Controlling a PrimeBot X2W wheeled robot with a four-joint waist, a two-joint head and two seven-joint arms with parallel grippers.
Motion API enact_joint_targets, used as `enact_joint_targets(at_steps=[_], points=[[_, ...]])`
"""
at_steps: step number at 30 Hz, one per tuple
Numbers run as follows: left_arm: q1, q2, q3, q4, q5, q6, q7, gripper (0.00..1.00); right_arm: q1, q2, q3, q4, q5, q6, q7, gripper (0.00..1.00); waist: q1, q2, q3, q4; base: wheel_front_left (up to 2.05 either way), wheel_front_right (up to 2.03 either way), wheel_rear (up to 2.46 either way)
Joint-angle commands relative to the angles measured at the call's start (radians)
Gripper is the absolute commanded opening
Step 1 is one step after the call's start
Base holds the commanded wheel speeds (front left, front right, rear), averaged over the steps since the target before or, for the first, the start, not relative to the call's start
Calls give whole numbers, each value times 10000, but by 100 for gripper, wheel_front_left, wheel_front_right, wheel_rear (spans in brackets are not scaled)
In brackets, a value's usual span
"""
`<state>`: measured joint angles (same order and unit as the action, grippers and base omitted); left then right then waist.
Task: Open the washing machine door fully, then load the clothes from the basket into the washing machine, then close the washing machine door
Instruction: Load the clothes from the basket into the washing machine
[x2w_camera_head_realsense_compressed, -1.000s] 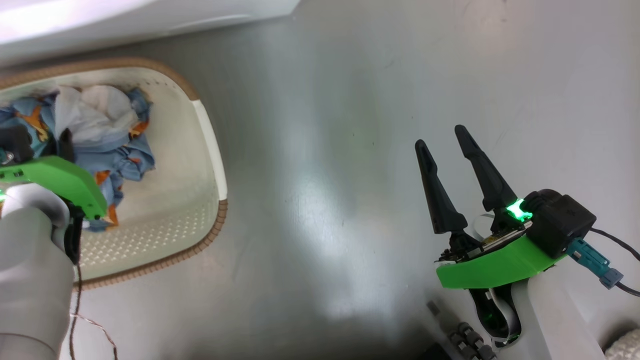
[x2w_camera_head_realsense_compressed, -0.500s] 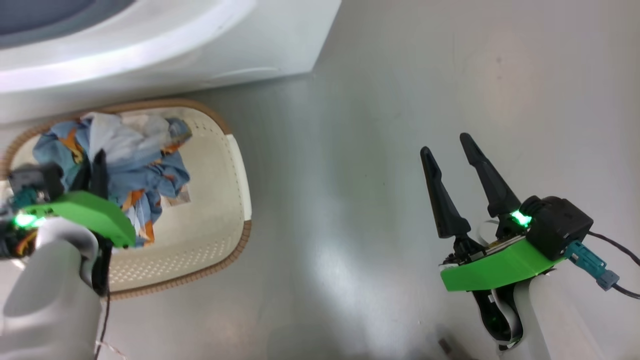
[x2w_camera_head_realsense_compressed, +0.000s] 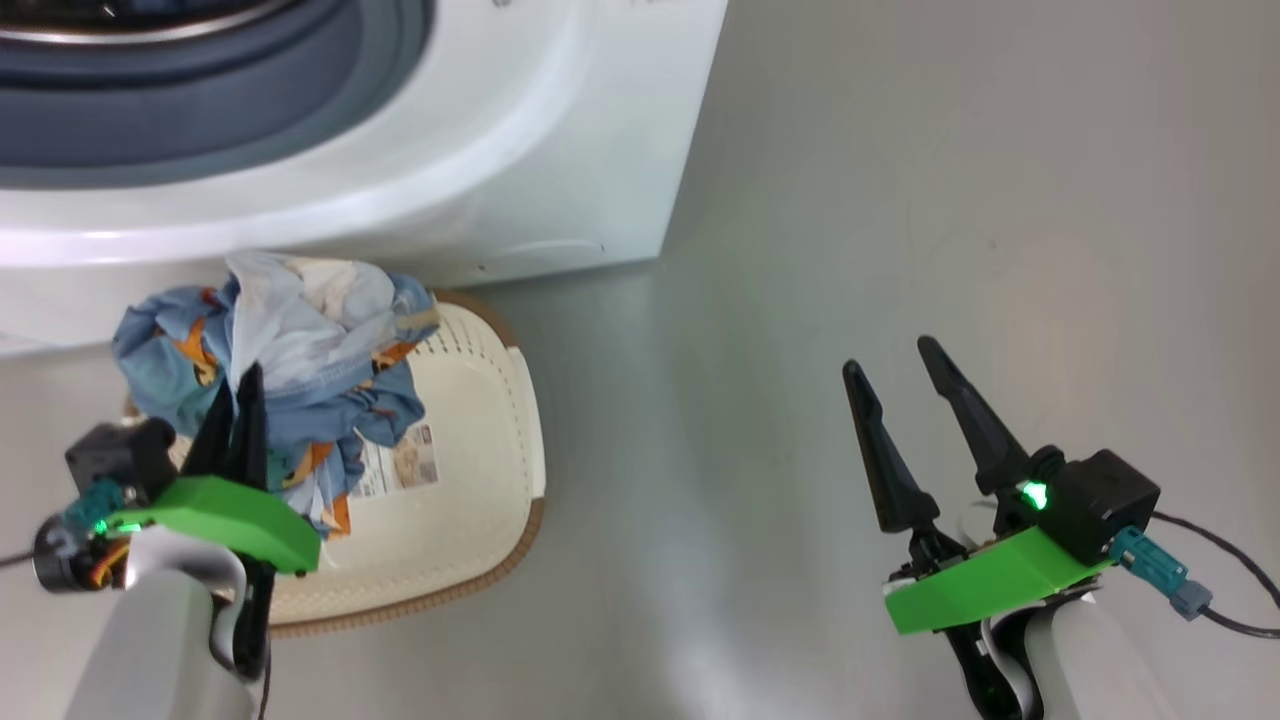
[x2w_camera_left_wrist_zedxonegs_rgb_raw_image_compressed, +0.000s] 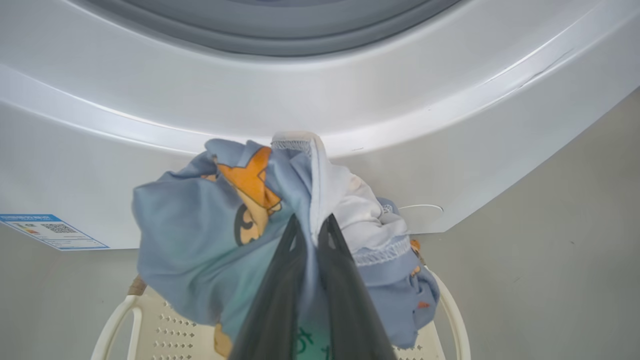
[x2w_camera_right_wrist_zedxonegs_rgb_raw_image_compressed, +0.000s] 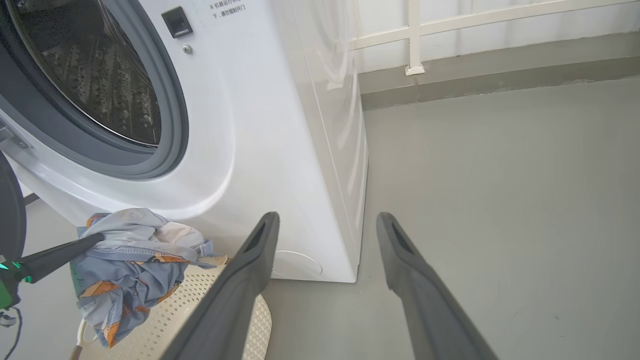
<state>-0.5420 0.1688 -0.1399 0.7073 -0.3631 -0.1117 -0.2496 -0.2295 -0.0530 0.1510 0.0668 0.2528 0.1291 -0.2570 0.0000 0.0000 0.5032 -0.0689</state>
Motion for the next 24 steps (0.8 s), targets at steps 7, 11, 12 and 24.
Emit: enact_joint_targets(at_steps=[7, 11, 12, 24], points=[[1345, 16, 906, -1666, 494, -93, -121, 0, 649, 28, 151, 14, -163, 16, -48, 100, 0, 0, -1595, 354, 0, 0, 0], [2022, -83, 1170, -2489, 775, -115, -121, 0, 884, 28, 152, 102, -200, 16, -48, 100, 0, 0, -2153, 378, 0, 0, 0], [2183, -118, 1253, -2667, 808, -119, -121, 0, 937, 28, 151, 127, -213, 16, -48, 100, 0, 0, -2286, 379, 0, 0, 0], [4078, -676, 1901, -4827, 1337, -150, -122, 0, 1672, 28, 173, 376, -368, 16, -48, 100, 0, 0, -3793, 400, 0, 0, 0]])
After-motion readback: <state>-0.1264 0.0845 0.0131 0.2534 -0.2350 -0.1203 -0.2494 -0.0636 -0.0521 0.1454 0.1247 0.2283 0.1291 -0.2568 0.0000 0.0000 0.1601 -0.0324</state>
